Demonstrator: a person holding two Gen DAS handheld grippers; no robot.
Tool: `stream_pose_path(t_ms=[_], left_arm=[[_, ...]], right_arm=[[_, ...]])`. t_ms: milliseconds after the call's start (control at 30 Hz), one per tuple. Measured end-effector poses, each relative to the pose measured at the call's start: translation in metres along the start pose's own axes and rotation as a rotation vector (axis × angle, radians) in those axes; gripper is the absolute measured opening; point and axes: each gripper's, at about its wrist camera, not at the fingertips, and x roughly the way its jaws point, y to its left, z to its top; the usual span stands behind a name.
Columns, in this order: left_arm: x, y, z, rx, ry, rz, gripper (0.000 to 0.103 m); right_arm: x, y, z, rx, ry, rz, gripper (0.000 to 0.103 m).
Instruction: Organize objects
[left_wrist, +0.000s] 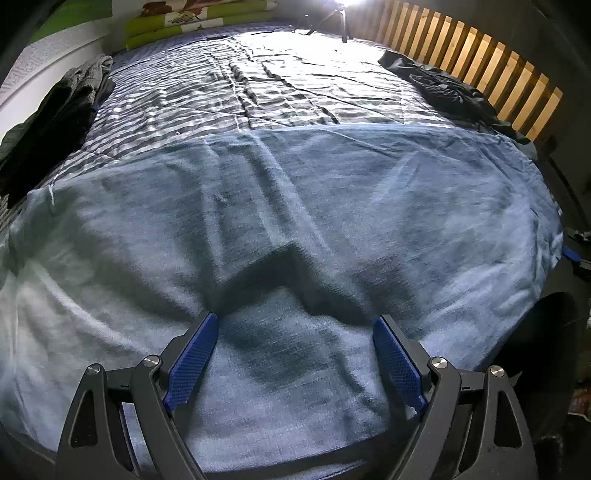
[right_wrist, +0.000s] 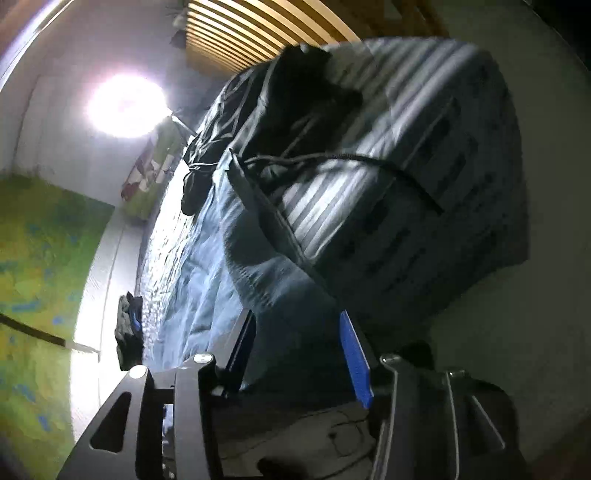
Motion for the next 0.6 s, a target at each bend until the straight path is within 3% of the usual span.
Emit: stream_pose_path(t_ms=[67, 100, 133, 267, 300, 367, 533, 600], left_arm=[[-0.001, 0.000, -0.001, 0.000, 0.003, 0.004, 0.088], [-0.001, 0.000, -0.001, 0.000, 0.006, 0.005, 0.088], [-0.002, 0.000, -0.002, 0.001, 0.009, 0.006, 0.088], [-0.001, -0.001, -0.002, 0.004, 0.015, 0.011, 0.088], [-0.001, -0.001, -0.002, 0.005, 0.017, 0.014, 0.088], [0.000, -0.002, -0.001, 0.008, 0.019, 0.022, 0.088], [-0.001, -0.004, 0.000, 0.008, 0.029, 0.034, 0.088], [-0.006, -0.007, -0.001, 0.007, 0.023, 0.031, 0.088]], right_arm=[[0.012, -0.001, 0.001, 0.031, 0.003, 0.037, 0.043], [0.016, -0.001, 0.001, 0.043, 0.004, 0.042, 0.031], [0.016, 0.002, -0.001, 0.046, -0.010, 0.031, 0.027], [-0.022, 0.041, -0.017, -0.148, -0.171, -0.025, 0.020], [-0.031, 0.055, -0.022, -0.232, -0.219, -0.056, 0.020], [-0.028, 0.063, -0.023, -0.287, -0.203, -0.103, 0.020], [-0.002, 0.020, -0.006, -0.070, -0.074, -0.061, 0.028], [0.000, 0.010, -0.008, -0.039, -0.064, -0.056, 0.041]])
